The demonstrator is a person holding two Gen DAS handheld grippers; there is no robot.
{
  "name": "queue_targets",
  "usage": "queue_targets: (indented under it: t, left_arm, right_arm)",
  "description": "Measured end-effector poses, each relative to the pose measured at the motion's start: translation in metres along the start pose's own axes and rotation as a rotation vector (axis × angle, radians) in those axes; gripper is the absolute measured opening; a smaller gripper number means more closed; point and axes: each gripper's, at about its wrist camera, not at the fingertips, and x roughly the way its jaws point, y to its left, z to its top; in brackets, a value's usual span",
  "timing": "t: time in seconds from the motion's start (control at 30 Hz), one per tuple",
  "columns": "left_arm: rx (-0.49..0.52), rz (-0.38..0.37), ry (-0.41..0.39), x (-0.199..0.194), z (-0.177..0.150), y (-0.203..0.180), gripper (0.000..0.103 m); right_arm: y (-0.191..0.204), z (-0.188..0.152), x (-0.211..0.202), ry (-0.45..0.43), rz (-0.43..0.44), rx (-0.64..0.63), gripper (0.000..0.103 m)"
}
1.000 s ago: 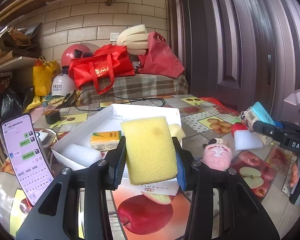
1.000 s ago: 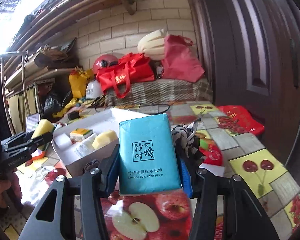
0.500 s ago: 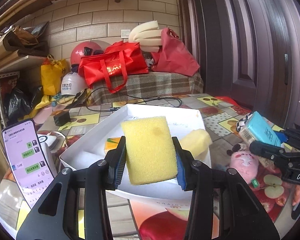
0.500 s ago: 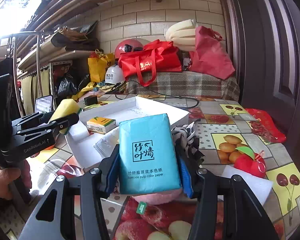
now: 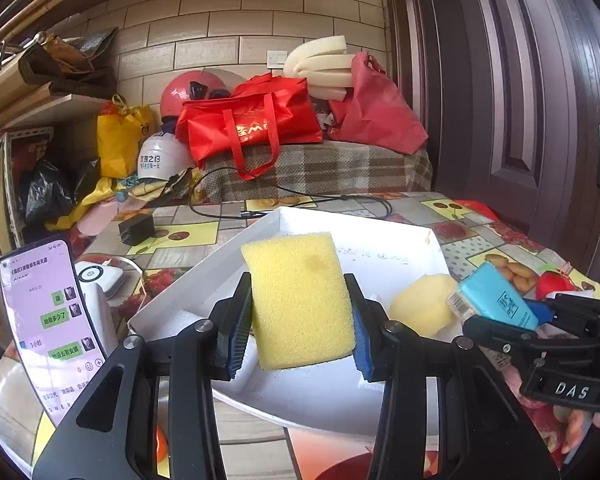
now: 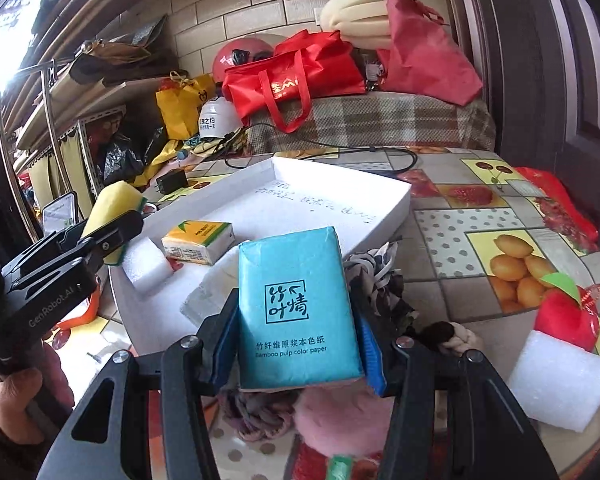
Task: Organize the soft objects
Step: 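Carry the sponge and blue tissue pack over the white box, then open right tool to drop the blue pack while left tool drops the sponge into box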
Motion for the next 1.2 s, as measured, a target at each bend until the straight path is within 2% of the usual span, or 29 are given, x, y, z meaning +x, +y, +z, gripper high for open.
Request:
queue_targets:
  t: [0.5, 0.73, 0.87, 0.97, 1.03, 1.07, 1.1, 1.2]
  left_arm:
    - [-0.052, 0.057, 0.047, 0.032, 0.008, 0.015, 0.042]
    - [-0.078, 0.074, 0.117, 0.055, 0.011, 0.022, 0.042]
    - [-0.092, 0.104, 0.117, 0.054, 0.01, 0.024, 0.042]
    - [-0.082, 0.124, 0.104, 0.052, 0.01, 0.022, 0.056]
    - [-0.117, 0.141, 0.103, 0.052, 0.01, 0.029, 0.083]
    - [-0.142, 0.138, 0.106, 0.052, 0.01, 0.034, 0.09]
    - [-0.163, 0.132, 0.111, 0.053, 0.009, 0.038, 0.102]
    - [-0.165, 0.139, 0.112, 0.053, 0.009, 0.039, 0.103]
  right_arm:
    - [0.03, 0.02, 0.043, 0.032, 0.029, 0.032, 0.052]
    - [0.026, 0.026, 0.057, 0.051, 0.024, 0.068, 0.052]
    - [0.027, 0.026, 0.059, 0.061, 0.02, 0.069, 0.054]
    - [0.032, 0.027, 0.058, 0.056, 0.022, 0.049, 0.059]
    - [0.031, 0.027, 0.057, 0.047, 0.003, 0.057, 0.07]
    - [0.028, 0.027, 0.057, 0.043, 0.003, 0.07, 0.074]
    - [0.025, 0.027, 0.056, 0.041, 0.003, 0.089, 0.085]
    - [0.024, 0.027, 0.052, 0.016, 0.008, 0.092, 0.09]
